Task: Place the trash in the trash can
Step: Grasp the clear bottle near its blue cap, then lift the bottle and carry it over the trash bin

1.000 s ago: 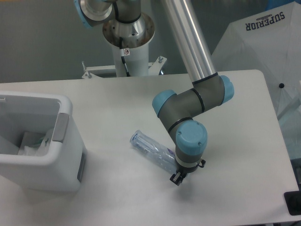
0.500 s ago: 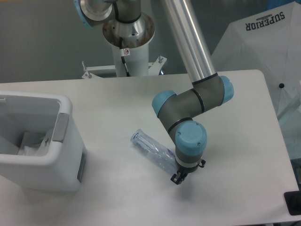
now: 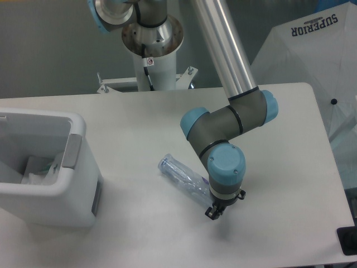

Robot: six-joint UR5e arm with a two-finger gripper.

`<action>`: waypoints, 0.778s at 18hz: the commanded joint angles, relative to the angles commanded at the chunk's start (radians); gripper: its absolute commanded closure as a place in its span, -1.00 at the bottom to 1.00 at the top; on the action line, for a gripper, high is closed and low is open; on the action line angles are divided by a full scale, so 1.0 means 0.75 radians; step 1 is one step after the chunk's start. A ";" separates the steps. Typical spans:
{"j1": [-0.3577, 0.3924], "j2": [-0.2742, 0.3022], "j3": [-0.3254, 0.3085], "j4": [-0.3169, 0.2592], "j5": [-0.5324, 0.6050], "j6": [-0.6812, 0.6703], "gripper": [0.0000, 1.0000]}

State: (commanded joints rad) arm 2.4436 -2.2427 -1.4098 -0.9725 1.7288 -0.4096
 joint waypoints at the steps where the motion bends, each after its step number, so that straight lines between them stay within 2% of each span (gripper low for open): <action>1: -0.002 0.004 0.008 0.000 -0.002 0.000 0.74; 6: -0.033 0.041 0.084 -0.004 -0.028 0.000 0.74; 9: -0.053 0.090 0.119 -0.002 -0.075 0.000 0.74; 14: -0.055 0.172 0.204 0.006 -0.251 0.000 0.74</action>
State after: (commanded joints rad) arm 2.4022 -2.1139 -1.2565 -0.9679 1.5403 -0.4096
